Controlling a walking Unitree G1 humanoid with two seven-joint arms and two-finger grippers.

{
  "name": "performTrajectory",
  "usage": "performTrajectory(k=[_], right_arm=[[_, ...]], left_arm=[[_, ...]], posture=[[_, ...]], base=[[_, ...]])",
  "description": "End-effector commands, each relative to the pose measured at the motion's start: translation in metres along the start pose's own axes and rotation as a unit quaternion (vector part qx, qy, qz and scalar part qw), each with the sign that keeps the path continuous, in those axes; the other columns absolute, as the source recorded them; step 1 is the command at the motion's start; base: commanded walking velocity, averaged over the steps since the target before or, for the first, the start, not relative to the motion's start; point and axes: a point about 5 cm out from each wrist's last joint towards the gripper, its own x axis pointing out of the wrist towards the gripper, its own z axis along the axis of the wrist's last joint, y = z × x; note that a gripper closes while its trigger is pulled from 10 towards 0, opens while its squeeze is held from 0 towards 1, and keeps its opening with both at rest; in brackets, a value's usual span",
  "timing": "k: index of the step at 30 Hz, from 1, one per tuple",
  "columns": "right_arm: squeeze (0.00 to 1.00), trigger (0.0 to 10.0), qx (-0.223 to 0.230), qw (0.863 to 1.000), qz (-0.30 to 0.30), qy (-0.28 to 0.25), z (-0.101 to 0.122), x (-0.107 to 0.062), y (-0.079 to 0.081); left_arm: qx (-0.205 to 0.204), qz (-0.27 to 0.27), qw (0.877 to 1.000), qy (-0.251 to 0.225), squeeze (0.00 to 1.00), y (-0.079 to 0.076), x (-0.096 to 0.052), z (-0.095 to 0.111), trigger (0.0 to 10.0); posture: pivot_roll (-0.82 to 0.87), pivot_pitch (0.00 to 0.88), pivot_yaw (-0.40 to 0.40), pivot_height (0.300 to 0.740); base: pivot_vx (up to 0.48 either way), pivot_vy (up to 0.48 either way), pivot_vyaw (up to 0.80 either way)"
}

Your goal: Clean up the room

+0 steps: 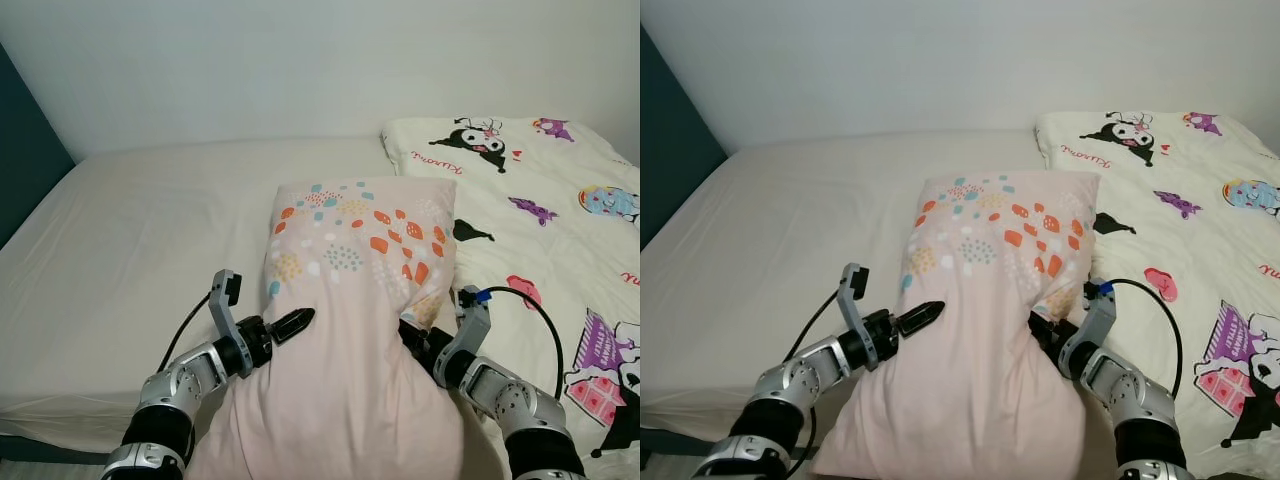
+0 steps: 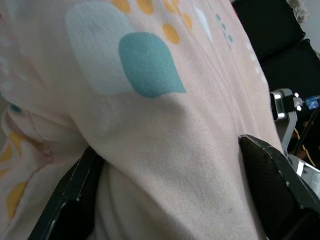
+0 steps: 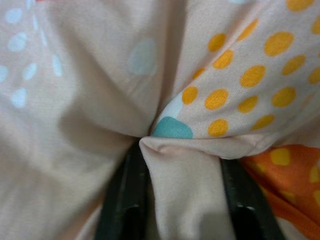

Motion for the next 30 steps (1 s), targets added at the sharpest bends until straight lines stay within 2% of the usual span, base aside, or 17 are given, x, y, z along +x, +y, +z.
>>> performTrajectory(k=[1, 4, 8, 12, 15, 16, 19, 20, 21, 23, 25, 26, 27, 28, 30], right_arm=[[0.0, 0.0, 0.004, 0.998, 0.056, 0.036, -0.017, 0.017, 0.023], [0.0, 0.0, -0.037, 0.998, 0.043, 0.037, -0.015, 0.019, 0.025], [0.0, 0.0, -0.055, 0.997, 0.041, 0.032, -0.012, 0.021, 0.028], [0.0, 0.0, -0.08, 0.996, 0.047, 0.003, 0.001, 0.025, 0.04], [0.0, 0.0, -0.09, 0.994, 0.061, -0.03, 0.016, 0.029, 0.055], [0.0, 0.0, -0.09, 0.994, 0.061, -0.03, 0.016, 0.029, 0.055], [0.0, 0.0, -0.119, 0.987, 0.089, -0.068, 0.036, 0.034, 0.079], [0.0, 0.0, -0.119, 0.987, 0.089, -0.068, 0.036, 0.034, 0.079], [0.0, 0.0, -0.126, 0.984, 0.097, -0.076, 0.041, 0.035, 0.085], [0.0, 0.0, -0.153, 0.977, 0.117, -0.095, 0.051, 0.036, 0.102], [0.0, 0.0, -0.191, 0.965, 0.136, -0.115, 0.061, 0.035, 0.12], [0.0, 0.0, -0.209, 0.959, 0.144, -0.124, 0.064, 0.034, 0.128], [0.0, 0.0, -0.224, 0.954, 0.152, -0.132, 0.066, 0.033, 0.135], [0.0, 0.0, -0.239, 0.949, 0.155, -0.134, 0.066, 0.033, 0.139], [0.0, 0.0, -0.255, 0.944, 0.157, -0.137, 0.065, 0.033, 0.142]], left_arm=[[-0.016, -0.023, 0.999, 0.039, 1.0, -0.009, 0.009, -0.02, 0.0], [-0.002, -0.022, 0.999, 0.044, 1.0, -0.011, 0.009, -0.02, 0.0], [0.012, -0.015, 0.999, 0.044, 1.0, -0.012, 0.009, -0.019, 0.0], [0.016, -0.004, 1.0, 0.006, 1.0, -0.014, 0.007, -0.01, 0.0], [0.025, 0.004, 0.999, -0.035, 1.0, -0.018, 0.002, 0.001, 0.0], [0.025, 0.004, 0.999, -0.035, 1.0, -0.018, 0.002, 0.001, 0.0], [0.047, -0.003, 0.996, -0.081, 1.0, -0.031, 0.001, 0.02, 0.0], [0.047, -0.003, 0.996, -0.081, 1.0, -0.031, 0.001, 0.02, 0.0], [0.051, -0.004, 0.994, -0.096, 1.0, -0.034, 0.002, 0.026, 0.0], [0.068, -0.001, 0.988, -0.137, 1.0, -0.043, 0.002, 0.043, 0.0], [0.103, 0.003, 0.979, -0.176, 0.96, -0.056, 0.003, 0.063, 0.0], [0.12, 0.004, 0.975, -0.187, 0.82, -0.063, 0.003, 0.069, 0.0], [0.136, 0.004, 0.971, -0.196, 0.82, -0.069, 0.003, 0.074, 0.0], [0.142, 0.012, 0.969, -0.201, 0.65, -0.071, 0.003, 0.075, 0.0], [0.149, 0.026, 0.967, -0.206, 0.62, -0.072, 0.002, 0.076, 0.0]], posture=[[-0.05, 0.149, 0.046, 0.6], [-0.05, 0.137, 0.047, 0.6], [-0.05, 0.129, 0.05, 0.6], [-0.05, 0.109, 0.051, 0.6], [-0.05, 0.085, 0.05, 0.6], [-0.05, 0.085, 0.05, 0.6], [-0.05, 0.059, 0.044, 0.6], [-0.05, 0.059, 0.044, 0.6], [-0.05, 0.051, 0.041, 0.6], [-0.05, 0.039, 0.038, 0.6], [-0.05, 0.021, 0.03, 0.6], [-0.04, 0.012, 0.026, 0.6], [-0.04, 0.012, 0.026, 0.6], [-0.04, 0.001, 0.021, 0.6], [-0.04, 0.0, 0.02, 0.6]], base=[[0.0, 0.0, 0.0], [0.0, 0.0, 0.0], [0.0, 0.0, 0.0], [0.0, 0.0, 0.0], [0.0, 0.0, 0.0], [0.0, 0.0, 0.0], [0.0, 0.0, 0.0], [0.0, 0.0, 0.0], [0.0, 0.0, 0.0], [0.0, 0.0, 0.0], [0.0, 0.0, 0.0], [0.0, 0.0, 0.0], [0.0, 0.0, 0.0], [0.0, 0.0, 0.0], [0.0, 0.0, 0.0]])
